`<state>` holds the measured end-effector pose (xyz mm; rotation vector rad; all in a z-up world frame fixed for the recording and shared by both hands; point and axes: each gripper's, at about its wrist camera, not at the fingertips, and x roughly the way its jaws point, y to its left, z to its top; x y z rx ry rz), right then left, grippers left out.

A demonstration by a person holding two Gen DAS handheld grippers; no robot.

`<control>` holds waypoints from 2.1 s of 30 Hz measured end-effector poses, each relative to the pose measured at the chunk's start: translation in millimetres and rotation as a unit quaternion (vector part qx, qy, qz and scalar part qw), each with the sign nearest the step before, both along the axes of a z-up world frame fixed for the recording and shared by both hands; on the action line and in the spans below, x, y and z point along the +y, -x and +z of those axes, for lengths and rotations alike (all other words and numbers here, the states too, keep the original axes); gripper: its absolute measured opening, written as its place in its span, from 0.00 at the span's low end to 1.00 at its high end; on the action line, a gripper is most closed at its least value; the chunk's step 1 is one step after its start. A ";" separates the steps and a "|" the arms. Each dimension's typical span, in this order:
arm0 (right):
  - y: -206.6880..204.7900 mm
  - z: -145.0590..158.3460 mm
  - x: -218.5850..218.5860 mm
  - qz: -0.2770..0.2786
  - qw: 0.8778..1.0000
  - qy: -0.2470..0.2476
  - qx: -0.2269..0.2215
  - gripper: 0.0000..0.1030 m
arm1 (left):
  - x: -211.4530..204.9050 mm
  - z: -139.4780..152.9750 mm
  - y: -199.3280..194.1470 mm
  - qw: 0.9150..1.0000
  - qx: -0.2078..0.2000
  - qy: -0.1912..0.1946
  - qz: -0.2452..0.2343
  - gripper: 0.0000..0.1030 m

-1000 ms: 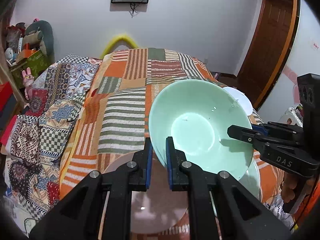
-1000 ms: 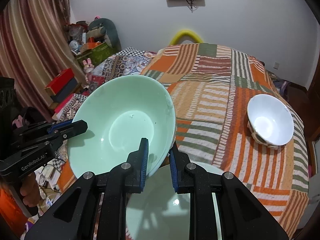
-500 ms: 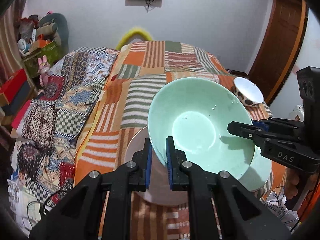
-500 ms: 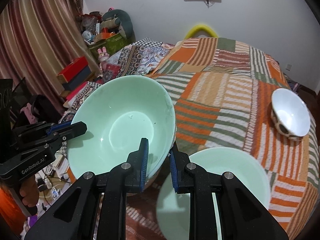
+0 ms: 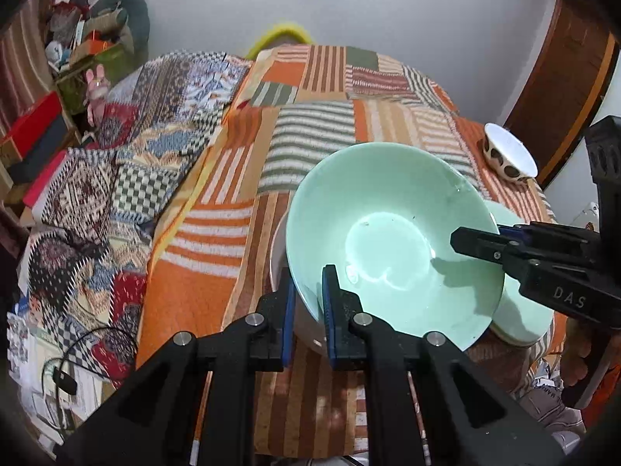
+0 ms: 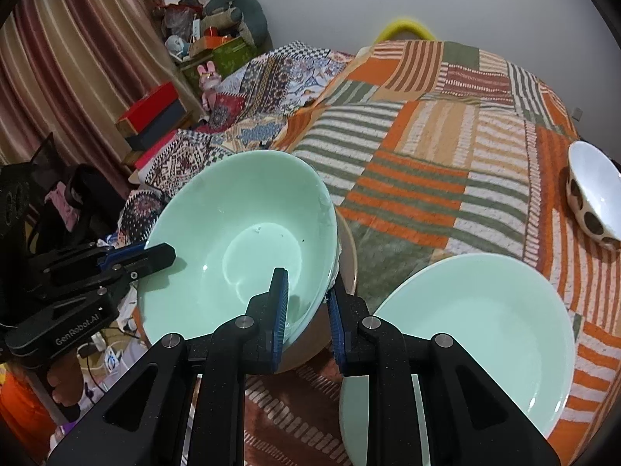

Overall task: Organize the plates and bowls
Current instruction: 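Lower the mint green bowl into the pale pink bowl with both grippers, then open both grippers and pull them back from the mint green bowl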

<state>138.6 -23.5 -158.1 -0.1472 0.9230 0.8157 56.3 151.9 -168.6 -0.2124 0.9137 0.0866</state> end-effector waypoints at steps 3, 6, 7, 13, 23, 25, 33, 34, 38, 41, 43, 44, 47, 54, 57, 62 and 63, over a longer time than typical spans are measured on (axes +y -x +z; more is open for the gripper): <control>-0.4 -6.2 2.6 0.002 1.000 0.004 0.009 0.18 | 2.5 -8.3 0.6 1.000 0.009 0.004 0.002 0.12; 1.3 -12.0 5.9 0.005 1.000 0.008 0.016 0.18 | 3.9 -12.4 1.1 1.000 0.014 0.002 0.002 0.12; 1.4 -13.5 6.8 0.006 1.000 0.010 0.017 0.18 | 4.0 -14.0 1.3 1.000 0.014 -0.001 0.002 0.12; 0.3 -19.9 11.8 0.008 0.999 0.016 0.026 0.18 | 7.8 -27.2 -2.9 1.000 0.030 -0.010 0.002 0.12; -4.2 -26.3 16.3 0.006 0.999 0.027 0.029 0.18 | 9.1 -37.2 -10.5 0.999 0.037 -0.023 0.003 0.12; -4.6 -25.4 17.9 0.004 0.999 0.033 0.019 0.18 | 7.1 -39.0 -13.2 0.999 0.039 -0.034 0.002 0.12; -7.2 -25.5 20.7 0.007 0.998 0.055 0.002 0.18 | 8.9 -41.8 -17.2 0.999 0.040 -0.031 0.004 0.13; -6.8 -25.2 21.6 0.009 0.998 0.057 0.000 0.18 | 9.3 -42.1 -17.3 0.999 0.041 -0.031 0.004 0.13; -9.6 -23.1 22.6 0.012 0.998 0.062 0.006 0.18 | 9.3 -42.9 -17.7 0.998 0.048 -0.031 0.003 0.16; -12.0 -19.6 20.2 0.002 0.998 0.054 0.009 0.18 | 8.7 -39.7 -15.6 0.998 0.048 -0.032 0.007 0.17; -11.5 -11.3 16.8 -0.003 0.999 0.049 -0.006 0.24 | 7.9 -33.2 -13.6 0.998 0.041 -0.037 0.010 0.18; -10.8 -5.2 13.9 -0.006 0.999 0.042 -0.016 0.29 | 7.2 -29.8 -13.0 0.998 0.038 -0.040 0.010 0.20; -9.7 9.4 5.1 -0.015 0.999 0.019 -0.041 0.51 | 4.8 -11.0 -10.9 0.999 0.017 -0.042 0.014 0.27; -22.5 35.3 -31.1 -0.050 0.996 -0.005 -0.067 0.51 | -14.0 45.1 -13.6 0.997 -0.058 -0.048 0.004 0.54; -32.4 49.4 -55.5 -0.082 0.993 -0.013 -0.086 0.51 | -27.6 68.2 -19.4 0.995 -0.086 -0.051 -0.011 0.60; -49.3 71.5 -104.4 -0.137 0.984 -0.031 -0.107 0.51 | -49.4 92.1 -36.4 0.991 -0.117 -0.060 -0.030 0.65; -52.8 75.3 -115.6 -0.150 0.982 -0.034 -0.111 0.51 | -52.1 94.3 -39.9 0.991 -0.120 -0.060 -0.031 0.65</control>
